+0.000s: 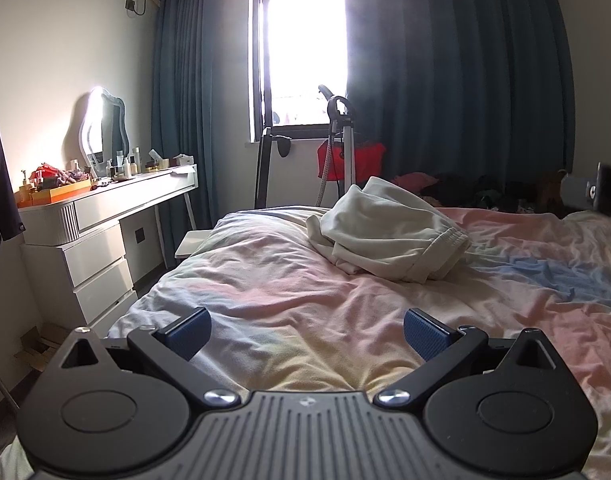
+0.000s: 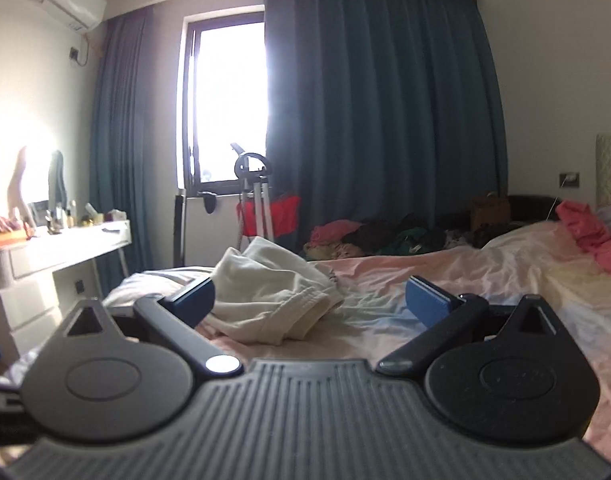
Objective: Fold clothes
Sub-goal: 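Reach the left tool to a ribbed sweatpants cuff and grasp it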
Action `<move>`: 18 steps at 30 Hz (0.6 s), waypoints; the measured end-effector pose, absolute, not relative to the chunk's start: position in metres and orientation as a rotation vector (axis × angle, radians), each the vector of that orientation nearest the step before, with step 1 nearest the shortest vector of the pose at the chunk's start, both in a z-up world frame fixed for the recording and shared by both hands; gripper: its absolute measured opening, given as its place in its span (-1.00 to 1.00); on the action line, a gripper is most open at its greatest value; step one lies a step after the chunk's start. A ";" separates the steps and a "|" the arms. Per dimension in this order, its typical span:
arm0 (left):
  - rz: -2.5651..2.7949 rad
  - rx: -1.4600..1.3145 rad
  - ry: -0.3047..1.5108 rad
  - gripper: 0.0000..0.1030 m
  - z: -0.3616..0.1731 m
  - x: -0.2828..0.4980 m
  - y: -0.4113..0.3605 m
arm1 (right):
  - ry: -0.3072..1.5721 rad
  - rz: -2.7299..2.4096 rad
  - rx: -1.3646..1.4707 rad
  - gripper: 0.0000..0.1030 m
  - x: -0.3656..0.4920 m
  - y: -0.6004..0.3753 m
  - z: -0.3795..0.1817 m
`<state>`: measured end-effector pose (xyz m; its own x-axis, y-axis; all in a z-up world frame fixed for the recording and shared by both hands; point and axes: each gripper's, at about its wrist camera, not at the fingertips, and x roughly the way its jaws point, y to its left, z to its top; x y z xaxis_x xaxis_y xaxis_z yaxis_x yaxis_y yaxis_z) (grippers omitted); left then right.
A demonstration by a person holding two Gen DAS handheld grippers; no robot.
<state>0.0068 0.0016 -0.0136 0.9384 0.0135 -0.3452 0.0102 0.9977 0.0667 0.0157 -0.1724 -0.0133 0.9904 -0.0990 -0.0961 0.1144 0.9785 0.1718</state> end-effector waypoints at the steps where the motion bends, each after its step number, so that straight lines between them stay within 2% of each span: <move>1: 0.006 0.069 0.358 1.00 -0.016 0.009 0.001 | 0.097 -0.087 0.214 1.00 0.020 -0.178 -0.009; 7: 0.001 0.118 0.379 1.00 -0.033 0.025 -0.007 | 0.148 -0.082 0.262 1.00 0.061 -0.195 0.019; 11: -0.074 0.185 0.421 1.00 -0.044 0.053 -0.026 | 0.092 -0.112 0.243 1.00 0.081 -0.205 0.031; 18: -0.158 0.353 0.393 0.99 -0.072 0.138 -0.093 | 0.166 -0.188 0.291 1.00 0.103 -0.240 -0.004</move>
